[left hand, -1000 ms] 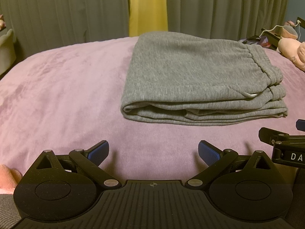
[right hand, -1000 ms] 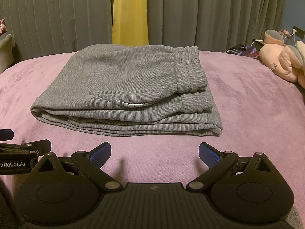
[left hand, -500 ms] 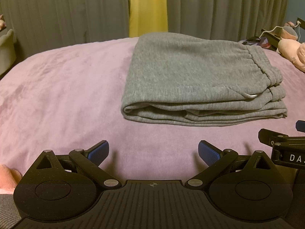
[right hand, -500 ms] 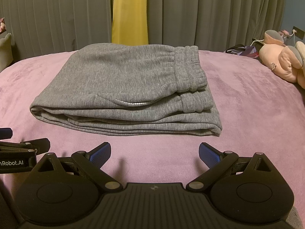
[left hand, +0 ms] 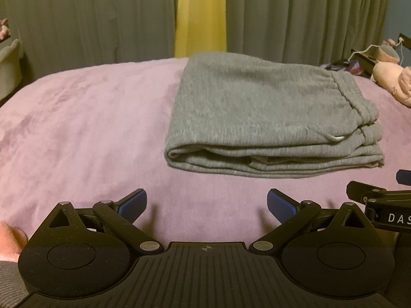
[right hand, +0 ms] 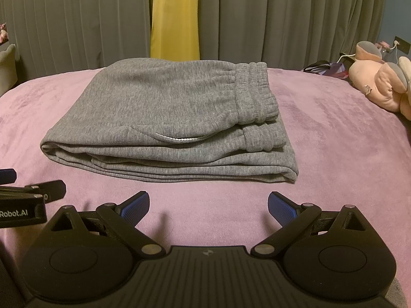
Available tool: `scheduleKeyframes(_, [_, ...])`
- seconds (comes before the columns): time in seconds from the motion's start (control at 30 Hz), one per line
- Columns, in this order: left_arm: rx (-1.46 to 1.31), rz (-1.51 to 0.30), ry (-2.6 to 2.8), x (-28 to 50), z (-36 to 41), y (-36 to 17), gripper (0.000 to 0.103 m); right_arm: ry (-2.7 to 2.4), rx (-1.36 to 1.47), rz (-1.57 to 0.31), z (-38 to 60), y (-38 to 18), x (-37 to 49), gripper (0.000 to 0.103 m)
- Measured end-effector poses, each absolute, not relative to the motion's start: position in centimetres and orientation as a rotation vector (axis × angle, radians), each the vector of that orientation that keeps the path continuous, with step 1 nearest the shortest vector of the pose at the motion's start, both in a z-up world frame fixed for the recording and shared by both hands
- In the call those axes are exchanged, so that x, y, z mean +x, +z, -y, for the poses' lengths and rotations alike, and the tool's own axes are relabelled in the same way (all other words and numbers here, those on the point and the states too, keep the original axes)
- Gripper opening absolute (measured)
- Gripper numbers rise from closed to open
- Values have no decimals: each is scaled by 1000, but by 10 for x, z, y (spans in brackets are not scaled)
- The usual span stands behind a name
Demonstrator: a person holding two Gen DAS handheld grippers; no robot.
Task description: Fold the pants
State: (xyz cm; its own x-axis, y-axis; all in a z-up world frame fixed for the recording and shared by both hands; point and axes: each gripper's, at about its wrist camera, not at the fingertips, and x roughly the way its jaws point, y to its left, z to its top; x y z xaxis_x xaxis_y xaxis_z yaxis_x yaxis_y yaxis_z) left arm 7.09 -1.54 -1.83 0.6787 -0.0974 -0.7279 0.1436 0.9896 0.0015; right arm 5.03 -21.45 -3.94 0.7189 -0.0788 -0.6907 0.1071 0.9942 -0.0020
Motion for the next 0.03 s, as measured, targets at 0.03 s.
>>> scheduleKeyframes(0.03, [61,-818,-136,71,16,-18,102,-103,40,-761,215,-39,50,99])
